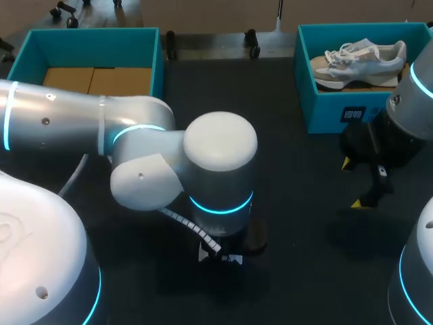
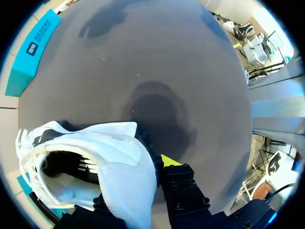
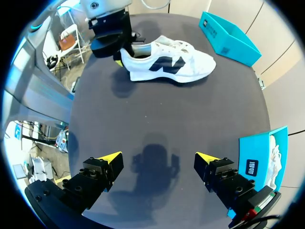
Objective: Take the shoe out of the shoebox, open the shoe tongue, remove and reinsert the insole, then place the shoe into the shoebox
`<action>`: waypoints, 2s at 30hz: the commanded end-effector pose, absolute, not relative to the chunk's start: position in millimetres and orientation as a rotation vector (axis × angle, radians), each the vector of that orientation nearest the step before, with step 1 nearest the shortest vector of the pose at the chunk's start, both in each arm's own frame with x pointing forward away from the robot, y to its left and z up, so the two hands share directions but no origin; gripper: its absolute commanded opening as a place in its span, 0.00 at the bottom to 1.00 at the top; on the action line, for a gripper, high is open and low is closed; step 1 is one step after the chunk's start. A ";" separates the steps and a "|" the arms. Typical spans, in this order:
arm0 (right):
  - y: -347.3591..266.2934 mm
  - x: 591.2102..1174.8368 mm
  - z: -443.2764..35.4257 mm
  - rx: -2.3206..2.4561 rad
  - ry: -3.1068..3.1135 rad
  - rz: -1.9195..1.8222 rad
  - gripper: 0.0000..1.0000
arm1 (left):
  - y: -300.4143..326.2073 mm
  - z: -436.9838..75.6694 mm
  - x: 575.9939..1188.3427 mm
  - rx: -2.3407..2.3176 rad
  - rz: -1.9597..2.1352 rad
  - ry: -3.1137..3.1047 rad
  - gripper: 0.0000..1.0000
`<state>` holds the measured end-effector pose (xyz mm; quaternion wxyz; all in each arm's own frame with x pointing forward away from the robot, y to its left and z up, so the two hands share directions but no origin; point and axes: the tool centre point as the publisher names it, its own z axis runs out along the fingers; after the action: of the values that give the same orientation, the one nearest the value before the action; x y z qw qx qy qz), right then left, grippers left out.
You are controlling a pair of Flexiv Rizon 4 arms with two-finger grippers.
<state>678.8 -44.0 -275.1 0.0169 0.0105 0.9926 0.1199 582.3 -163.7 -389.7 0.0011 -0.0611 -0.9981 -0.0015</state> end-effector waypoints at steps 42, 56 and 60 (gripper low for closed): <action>-43.9 677.7 -276.4 0.034 3.082 0.371 1.00 | 34.8 -84.6 810.7 -0.147 0.116 -3.125 0.00; -43.9 677.7 -276.4 0.034 3.082 0.371 1.00 | 34.8 -84.6 810.7 -0.147 0.116 -3.125 0.00; -43.9 677.7 -276.4 0.034 3.082 0.371 1.00 | 34.8 -84.6 810.7 -0.147 0.116 -3.125 0.00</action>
<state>678.8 -44.0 -275.1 0.0169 0.0104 0.9926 0.1199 811.5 33.3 -85.8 0.0074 -0.0465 -0.9982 0.0369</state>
